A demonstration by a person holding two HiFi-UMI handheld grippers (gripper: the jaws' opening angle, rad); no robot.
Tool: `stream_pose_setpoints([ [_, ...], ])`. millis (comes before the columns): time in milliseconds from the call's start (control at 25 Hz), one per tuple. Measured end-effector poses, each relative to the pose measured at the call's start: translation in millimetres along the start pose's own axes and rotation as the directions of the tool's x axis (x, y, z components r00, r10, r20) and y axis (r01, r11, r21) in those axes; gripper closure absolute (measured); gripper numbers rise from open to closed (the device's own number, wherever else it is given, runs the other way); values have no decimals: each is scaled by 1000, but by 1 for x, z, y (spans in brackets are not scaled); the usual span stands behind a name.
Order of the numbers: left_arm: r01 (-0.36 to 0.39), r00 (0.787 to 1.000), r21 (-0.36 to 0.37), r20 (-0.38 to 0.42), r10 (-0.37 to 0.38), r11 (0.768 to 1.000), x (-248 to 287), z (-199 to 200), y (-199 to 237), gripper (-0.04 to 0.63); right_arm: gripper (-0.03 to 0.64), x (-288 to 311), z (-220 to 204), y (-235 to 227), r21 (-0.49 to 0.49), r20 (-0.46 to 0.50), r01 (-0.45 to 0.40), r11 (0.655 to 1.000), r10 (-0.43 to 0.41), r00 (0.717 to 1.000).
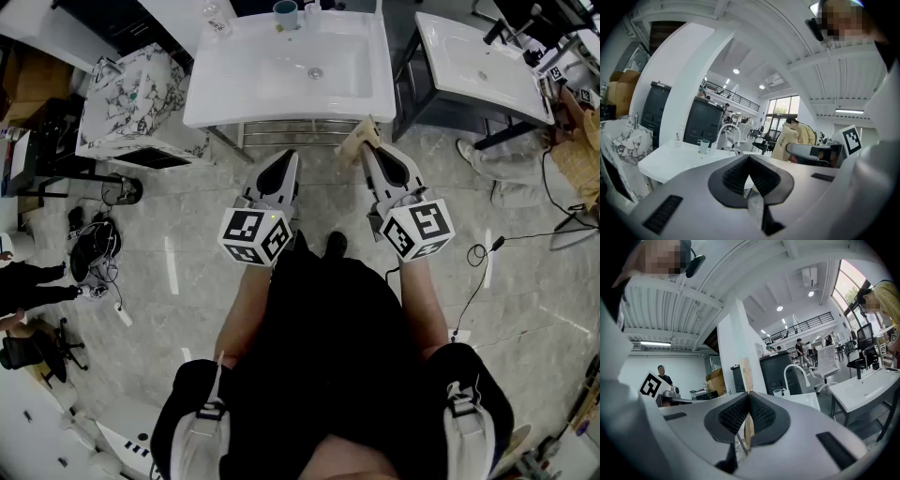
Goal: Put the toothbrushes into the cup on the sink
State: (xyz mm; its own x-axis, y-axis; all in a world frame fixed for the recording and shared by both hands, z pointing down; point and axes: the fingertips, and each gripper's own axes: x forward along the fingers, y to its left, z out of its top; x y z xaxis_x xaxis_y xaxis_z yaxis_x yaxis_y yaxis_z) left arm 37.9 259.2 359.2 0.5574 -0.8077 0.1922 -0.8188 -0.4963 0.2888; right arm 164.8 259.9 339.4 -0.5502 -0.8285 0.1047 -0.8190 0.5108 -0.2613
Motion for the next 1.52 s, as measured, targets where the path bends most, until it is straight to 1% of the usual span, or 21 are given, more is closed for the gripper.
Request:
stream_pose_setpoints([
  [360,1,1000,14,1,-1,1000,0,-1,-6,581,584,-6,0,7,-18,-1,-21,1000,21,1000],
  [560,-11,1000,20,-6,11,1000,-4,0,0,581,584,-1,6,14,-81,27,-2,997,4,1000],
  [680,-17,1000,21,-12,18,1000,-5,-1,8,581,584,7,4,19,-66,31,-13,998,15,999],
  [920,-17,1000,16,-20,17,1000,-2,7,33,581,584,34,6,18,-16,26,-3,1000,3,1000],
  [1040,-8,1000,13,-24,8,1000,4,11,48,581,584,51,9,18,-11,30,6,1000,-6,1000],
  [1320,35,999,10,-19,-35,999,22,28,85,581,584,96,13,21,2,28,39,999,-39,999],
  [1520,67,997,9,-26,-67,998,30,41,121,580,584,134,18,28,12,30,78,997,-79,996],
])
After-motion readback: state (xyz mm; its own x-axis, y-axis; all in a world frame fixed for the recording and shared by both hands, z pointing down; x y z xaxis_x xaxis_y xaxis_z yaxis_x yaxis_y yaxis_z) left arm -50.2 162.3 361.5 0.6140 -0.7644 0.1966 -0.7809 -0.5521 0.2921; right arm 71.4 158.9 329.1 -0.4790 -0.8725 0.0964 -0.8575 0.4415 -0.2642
